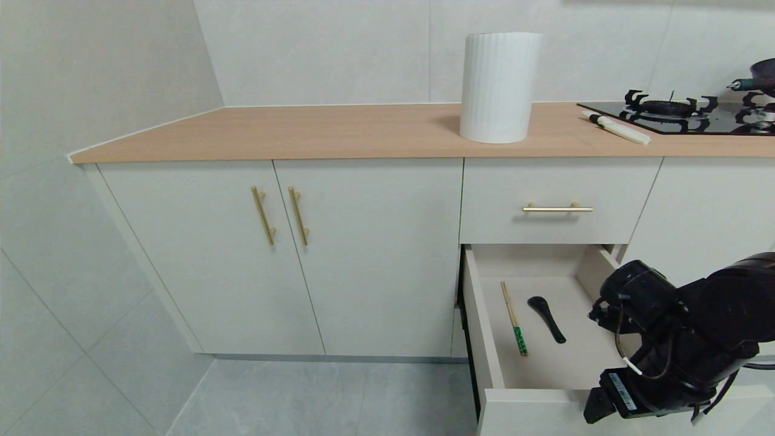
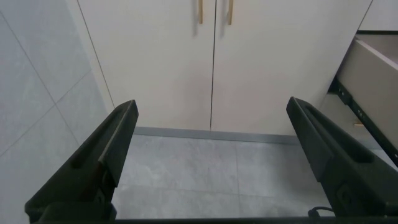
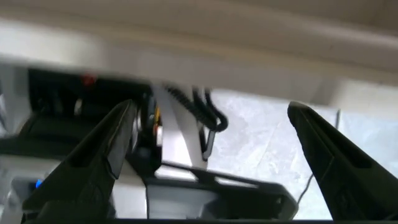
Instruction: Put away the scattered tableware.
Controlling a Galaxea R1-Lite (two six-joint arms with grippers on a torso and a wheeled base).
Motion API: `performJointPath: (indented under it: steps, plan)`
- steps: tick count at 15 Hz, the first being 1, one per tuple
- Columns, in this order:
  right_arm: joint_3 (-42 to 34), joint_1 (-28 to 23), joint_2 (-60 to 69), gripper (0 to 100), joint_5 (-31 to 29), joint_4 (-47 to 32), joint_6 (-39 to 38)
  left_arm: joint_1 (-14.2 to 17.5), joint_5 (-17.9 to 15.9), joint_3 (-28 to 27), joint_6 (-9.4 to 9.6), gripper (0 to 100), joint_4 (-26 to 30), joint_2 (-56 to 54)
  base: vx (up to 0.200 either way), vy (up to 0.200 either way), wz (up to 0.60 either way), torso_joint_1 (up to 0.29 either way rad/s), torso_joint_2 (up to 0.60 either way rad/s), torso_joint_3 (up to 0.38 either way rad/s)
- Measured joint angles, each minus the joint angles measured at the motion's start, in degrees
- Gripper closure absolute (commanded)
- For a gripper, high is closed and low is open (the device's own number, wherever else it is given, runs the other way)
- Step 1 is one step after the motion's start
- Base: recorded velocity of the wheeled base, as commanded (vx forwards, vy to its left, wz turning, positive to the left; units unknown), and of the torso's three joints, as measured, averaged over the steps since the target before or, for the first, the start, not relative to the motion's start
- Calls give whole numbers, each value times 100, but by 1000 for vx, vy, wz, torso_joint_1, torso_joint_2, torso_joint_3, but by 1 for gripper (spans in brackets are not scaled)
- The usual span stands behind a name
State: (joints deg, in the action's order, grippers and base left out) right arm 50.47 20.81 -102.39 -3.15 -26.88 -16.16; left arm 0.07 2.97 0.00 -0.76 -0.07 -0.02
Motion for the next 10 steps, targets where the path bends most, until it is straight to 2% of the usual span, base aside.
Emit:
performJointPath:
  steps: [4,8,10]
  plan:
    - [71,-26,-189,0,-352,379,-105,0,0,0,-2,0,0,0,0,0,0,0,0,0]
    - [291,-177,-349,0,-369,624,-105,0,0,0,0,0,0,0,0,0,0,0,0,0]
    - [418,-301,-496,0,-372,1061,-72,0,0,-2,0,0,0,0,0,0,0,0,0,0]
